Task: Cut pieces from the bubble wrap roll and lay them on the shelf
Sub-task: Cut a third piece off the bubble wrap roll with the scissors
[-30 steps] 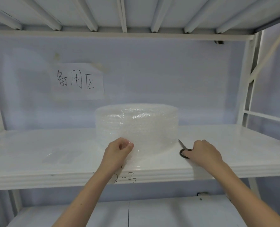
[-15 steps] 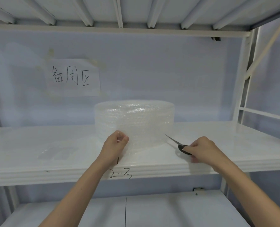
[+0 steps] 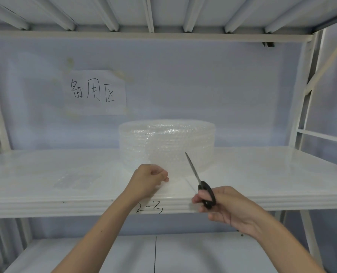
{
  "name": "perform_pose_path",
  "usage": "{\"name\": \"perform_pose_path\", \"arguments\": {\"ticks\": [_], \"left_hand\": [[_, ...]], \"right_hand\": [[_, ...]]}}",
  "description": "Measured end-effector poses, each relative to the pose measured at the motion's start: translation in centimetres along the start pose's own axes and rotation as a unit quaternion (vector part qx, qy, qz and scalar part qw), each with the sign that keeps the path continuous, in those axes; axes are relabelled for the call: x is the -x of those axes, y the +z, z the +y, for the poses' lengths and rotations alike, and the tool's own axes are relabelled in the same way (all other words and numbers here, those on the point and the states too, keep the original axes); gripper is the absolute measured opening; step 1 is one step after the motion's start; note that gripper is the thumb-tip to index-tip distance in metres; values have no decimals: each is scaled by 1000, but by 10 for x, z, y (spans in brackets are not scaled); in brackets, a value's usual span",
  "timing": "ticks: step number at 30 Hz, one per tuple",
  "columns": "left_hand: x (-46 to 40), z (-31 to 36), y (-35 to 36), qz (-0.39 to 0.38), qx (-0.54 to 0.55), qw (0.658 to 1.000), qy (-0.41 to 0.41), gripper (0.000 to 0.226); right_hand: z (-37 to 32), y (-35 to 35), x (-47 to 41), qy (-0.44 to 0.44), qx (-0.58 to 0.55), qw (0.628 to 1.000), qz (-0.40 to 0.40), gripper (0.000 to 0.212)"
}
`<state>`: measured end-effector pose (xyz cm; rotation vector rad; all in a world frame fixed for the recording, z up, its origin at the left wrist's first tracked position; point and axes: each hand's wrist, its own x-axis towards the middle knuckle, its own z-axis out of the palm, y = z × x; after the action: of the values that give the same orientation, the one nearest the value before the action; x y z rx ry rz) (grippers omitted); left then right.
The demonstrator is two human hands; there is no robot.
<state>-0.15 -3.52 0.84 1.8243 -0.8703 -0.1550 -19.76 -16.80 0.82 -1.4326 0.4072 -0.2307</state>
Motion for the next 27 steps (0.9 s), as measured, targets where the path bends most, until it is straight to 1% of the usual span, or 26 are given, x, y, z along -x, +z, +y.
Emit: {"name": "perform_pose_path", "arguments": {"ticks": [3, 6, 10, 15, 21, 27], "left_hand": [[5, 4, -2, 5, 8, 1000, 6, 12], [10, 5, -8, 16, 21, 999, -22, 12], [16, 3, -19, 14, 22, 998, -50, 14], [16, 4, -25, 23, 5, 999, -31, 14], [14, 12, -27, 4, 78, 996, -38, 13], [14, 15, -31, -6, 110, 993, -51, 16]], "right_hand": [[15, 13, 3, 10, -25, 999, -46, 31], [30, 23, 4, 28, -62, 994, -84, 30], [48, 28, 0, 64, -81, 987, -120, 46], [56, 31, -6, 81, -62, 984, -143, 51], [46, 37, -14, 78, -53, 987, -130, 52], [49, 44, -24, 80, -70, 976, -191, 60]]}}
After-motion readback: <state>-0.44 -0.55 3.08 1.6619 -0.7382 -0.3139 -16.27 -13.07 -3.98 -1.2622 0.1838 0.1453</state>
